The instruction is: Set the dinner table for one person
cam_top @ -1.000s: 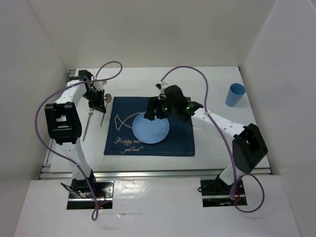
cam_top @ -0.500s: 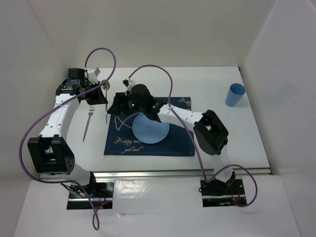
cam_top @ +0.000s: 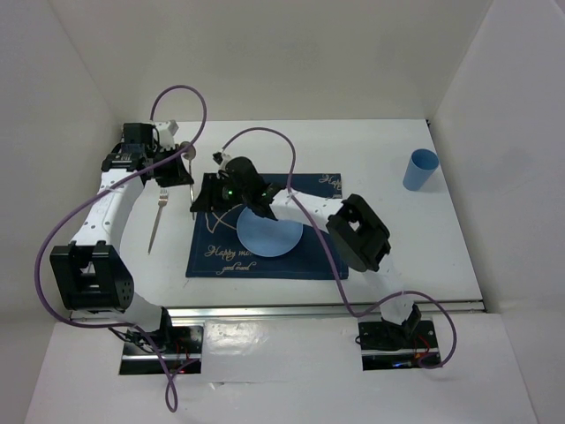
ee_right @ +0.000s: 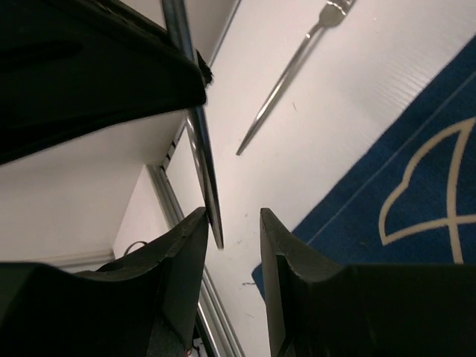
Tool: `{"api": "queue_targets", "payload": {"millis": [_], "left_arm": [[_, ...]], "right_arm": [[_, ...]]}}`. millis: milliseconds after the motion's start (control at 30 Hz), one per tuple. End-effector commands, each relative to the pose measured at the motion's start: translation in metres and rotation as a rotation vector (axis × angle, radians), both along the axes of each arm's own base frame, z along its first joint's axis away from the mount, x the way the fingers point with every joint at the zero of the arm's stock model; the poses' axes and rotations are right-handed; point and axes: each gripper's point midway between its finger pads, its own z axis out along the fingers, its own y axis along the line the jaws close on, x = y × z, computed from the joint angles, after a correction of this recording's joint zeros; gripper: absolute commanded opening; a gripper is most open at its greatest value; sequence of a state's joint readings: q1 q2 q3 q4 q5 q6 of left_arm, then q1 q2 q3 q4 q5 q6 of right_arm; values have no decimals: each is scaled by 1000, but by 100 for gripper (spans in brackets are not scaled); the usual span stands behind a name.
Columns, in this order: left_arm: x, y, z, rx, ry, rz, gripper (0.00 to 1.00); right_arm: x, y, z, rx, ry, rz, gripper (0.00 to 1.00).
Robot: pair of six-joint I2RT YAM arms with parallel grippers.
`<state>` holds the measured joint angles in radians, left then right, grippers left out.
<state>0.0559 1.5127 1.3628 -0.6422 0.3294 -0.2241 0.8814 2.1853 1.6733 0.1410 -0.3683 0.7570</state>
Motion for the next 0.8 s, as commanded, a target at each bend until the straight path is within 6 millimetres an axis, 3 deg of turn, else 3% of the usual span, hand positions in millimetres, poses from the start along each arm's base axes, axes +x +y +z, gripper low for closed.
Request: {"api": "queue_targets", "payload": {"millis": [0, 33, 100, 233, 333, 367, 400, 500, 567, 600, 633, 700, 733, 767], "left_arm": [[4, -3, 21, -30, -74, 14, 0], [3, -2, 17, -24, -65, 20, 0], [3, 0, 20, -16, -74, 28, 0], [1, 0, 16, -16, -63, 28, 0], [0, -6, 16, -24, -63, 11, 0], [-2, -6, 12, -24, -52, 11, 0], [-2, -6, 12, -24, -52, 11, 0], [-5, -9, 11, -16, -56, -38, 0], [-6, -12, 20, -9, -77, -90, 22], [-6, -11, 23, -1, -83, -98, 32], [-8, -11, 24, 5, -78, -105, 51], [-6, -8, 37, 23, -100, -103, 61], [-6, -3, 41, 17, -99, -90, 64], [-5, 1, 42, 26, -97, -91, 65]], "right_arm": [[9, 14, 37, 103, -30, 21, 41], [10, 15, 30, 95, -23, 21, 41], [10, 18, 40, 123, -42, 33, 41], [8, 21, 34, 130, -28, 54, 41], [11, 23, 33, 134, -9, 39, 26], [11, 23, 33, 134, -8, 39, 17], [13, 21, 34, 140, 8, 37, 0], [13, 15, 34, 153, 51, 39, 0], [24, -2, 48, 183, 82, 20, 0], [25, -12, 40, 171, 115, 12, 0], [35, -27, 55, 198, 120, -12, 0], [35, -51, 50, 191, 168, 0, 0], [33, -66, 67, 208, 181, -5, 0], [47, -91, 68, 208, 204, -42, 0]]}}
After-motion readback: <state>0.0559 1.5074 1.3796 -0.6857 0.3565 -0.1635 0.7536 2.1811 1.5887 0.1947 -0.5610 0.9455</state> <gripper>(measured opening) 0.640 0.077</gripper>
